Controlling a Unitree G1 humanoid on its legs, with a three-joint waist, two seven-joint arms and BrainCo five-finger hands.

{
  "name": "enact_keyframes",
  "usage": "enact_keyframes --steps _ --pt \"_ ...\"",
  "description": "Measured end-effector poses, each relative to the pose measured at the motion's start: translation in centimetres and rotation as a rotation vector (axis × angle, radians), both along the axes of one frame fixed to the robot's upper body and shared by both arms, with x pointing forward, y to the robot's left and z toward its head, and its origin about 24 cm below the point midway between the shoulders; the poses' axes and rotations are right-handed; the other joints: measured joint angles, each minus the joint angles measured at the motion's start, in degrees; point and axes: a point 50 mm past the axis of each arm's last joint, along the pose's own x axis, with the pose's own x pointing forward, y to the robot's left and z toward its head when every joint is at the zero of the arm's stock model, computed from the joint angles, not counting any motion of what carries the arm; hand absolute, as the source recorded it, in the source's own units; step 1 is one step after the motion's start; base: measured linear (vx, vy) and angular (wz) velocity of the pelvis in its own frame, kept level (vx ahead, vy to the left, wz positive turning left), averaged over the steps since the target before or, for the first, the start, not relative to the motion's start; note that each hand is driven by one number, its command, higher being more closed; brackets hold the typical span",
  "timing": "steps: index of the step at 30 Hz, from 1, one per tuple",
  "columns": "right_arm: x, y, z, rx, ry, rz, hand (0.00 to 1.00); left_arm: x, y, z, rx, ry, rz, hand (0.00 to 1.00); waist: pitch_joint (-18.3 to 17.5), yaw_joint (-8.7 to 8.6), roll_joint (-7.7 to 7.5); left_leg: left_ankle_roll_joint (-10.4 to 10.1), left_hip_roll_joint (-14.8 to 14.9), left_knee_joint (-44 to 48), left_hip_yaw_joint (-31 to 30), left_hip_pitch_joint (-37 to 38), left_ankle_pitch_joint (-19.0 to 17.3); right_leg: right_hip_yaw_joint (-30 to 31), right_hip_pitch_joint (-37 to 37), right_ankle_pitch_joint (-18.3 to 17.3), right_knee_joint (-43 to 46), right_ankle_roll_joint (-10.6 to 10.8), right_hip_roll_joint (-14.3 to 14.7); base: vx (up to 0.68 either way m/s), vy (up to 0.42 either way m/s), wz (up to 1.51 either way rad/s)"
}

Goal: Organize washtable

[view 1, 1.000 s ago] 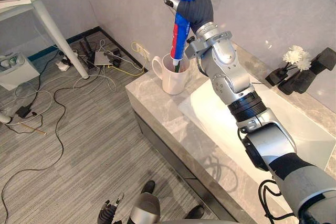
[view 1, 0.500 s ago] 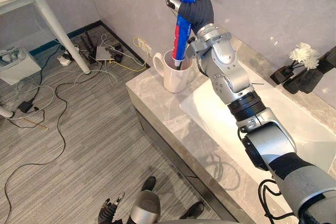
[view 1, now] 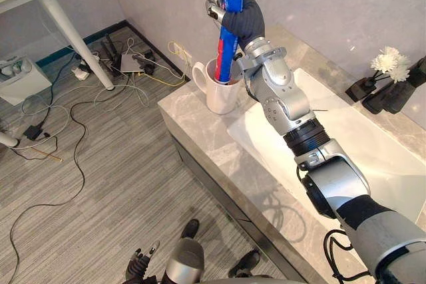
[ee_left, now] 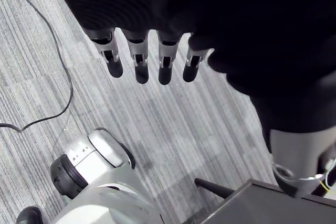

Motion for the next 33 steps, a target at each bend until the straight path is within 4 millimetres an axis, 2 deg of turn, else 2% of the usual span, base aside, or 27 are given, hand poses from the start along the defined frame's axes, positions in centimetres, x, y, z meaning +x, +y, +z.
enact_keyframes --steps 6,7,14,17,33 --pt "0.2 -0.3 -1.8 -0.003 0.051 -0.004 1.0 0.0 0.0 0.0 0.0 -0.003 -0.001 0.0 0.1 -0.06 0.14 0.0 0.0 0.0 -0.1 -0.1 0.0 0.0 -0.1 0.0 0.0 0.0 0.0 0.0 0.0 0.0" --pt "0.2 -0.3 -1.9 -0.003 0.052 -0.004 0.0 0.0 0.0 0.0 0.0 -0.003 -0.001 0.0 0.1 -0.06 0.16 0.0 0.0 0.0 -0.1 -0.1 0.0 0.0 -0.1 0.0 0.0 0.0 0.0 0.0 0.0 0.0" --pt "0.1 0.0 -2.2 -0.011 0.056 0.012 0.0 0.1 -0.1 0.0 -0.003 -0.004 -0.001 0.0 0.4 -0.14 0.59 0.0 0.0 0.0 -0.1 -0.1 0.0 0.0 -0.1 0.0 0.0 0.0 0.0 0.0 0.0 0.0" --pt "0.1 -0.1 -2.8 -0.016 0.069 0.005 0.0 0.1 -0.1 0.0 -0.003 -0.004 -0.001 0.0 0.4 -0.18 0.59 0.0 0.0 0.0 0.0 -0.1 0.0 0.0 -0.1 0.0 0.0 0.0 0.0 0.0 0.0 0.0" --pt "-0.1 0.0 -3.3 -0.004 0.075 0.015 0.0 0.1 -0.2 0.0 -0.003 -0.003 -0.001 0.0 0.4 -0.24 0.58 0.0 0.0 0.0 0.1 0.1 0.0 0.1 0.0 0.0 0.0 0.0 0.0 0.0 0.0 0.0"
